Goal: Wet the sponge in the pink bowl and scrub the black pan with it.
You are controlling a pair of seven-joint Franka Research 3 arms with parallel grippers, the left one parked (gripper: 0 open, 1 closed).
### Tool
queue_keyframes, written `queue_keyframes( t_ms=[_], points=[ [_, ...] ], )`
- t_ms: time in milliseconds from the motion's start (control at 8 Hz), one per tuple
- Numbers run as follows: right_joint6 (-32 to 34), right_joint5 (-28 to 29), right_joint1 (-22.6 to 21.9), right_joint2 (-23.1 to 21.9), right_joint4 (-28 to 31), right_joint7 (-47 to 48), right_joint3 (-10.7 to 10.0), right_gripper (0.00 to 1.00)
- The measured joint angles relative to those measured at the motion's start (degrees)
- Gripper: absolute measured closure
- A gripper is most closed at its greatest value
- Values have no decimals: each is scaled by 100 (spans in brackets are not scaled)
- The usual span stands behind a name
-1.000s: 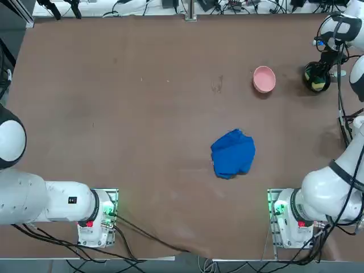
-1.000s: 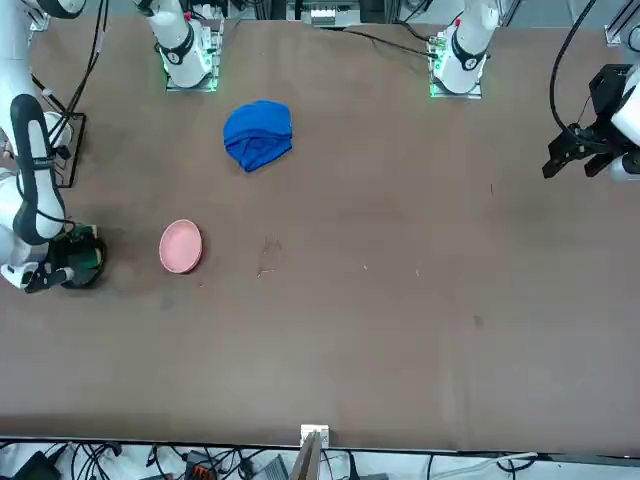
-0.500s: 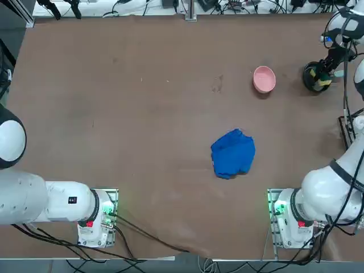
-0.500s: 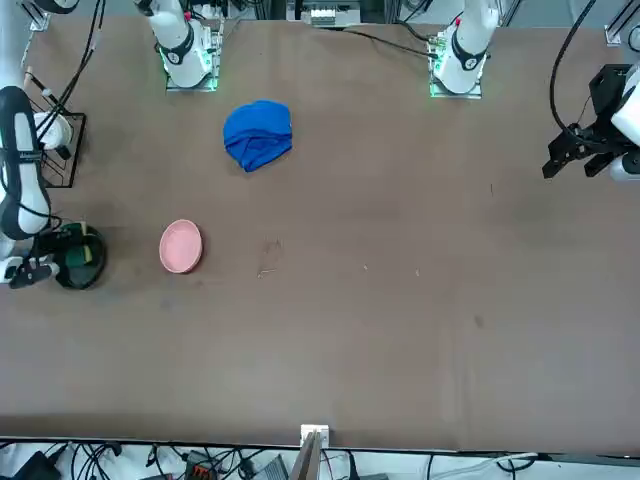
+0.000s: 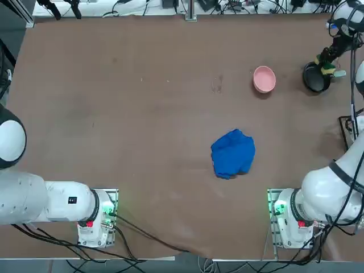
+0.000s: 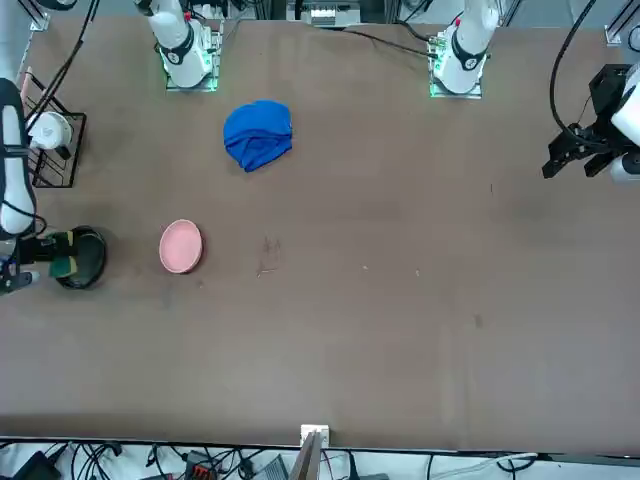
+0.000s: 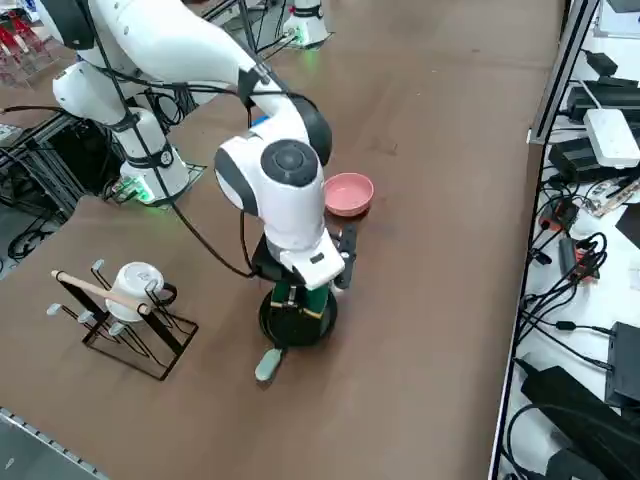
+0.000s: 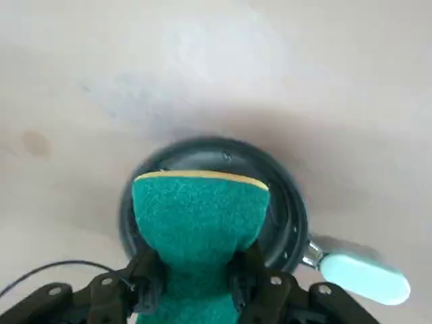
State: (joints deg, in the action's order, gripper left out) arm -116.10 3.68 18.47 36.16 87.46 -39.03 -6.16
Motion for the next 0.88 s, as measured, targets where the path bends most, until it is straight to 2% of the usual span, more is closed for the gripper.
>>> queue_keyframes(
  t_ms=[250, 375, 875],
  points=[
    [159, 135, -192, -353, -12, 297, 72, 48],
    [299, 147, -448, -549, -15, 651, 103, 48],
    [737, 163, -1856, -1087, 30, 2278, 155, 48]
  ],
)
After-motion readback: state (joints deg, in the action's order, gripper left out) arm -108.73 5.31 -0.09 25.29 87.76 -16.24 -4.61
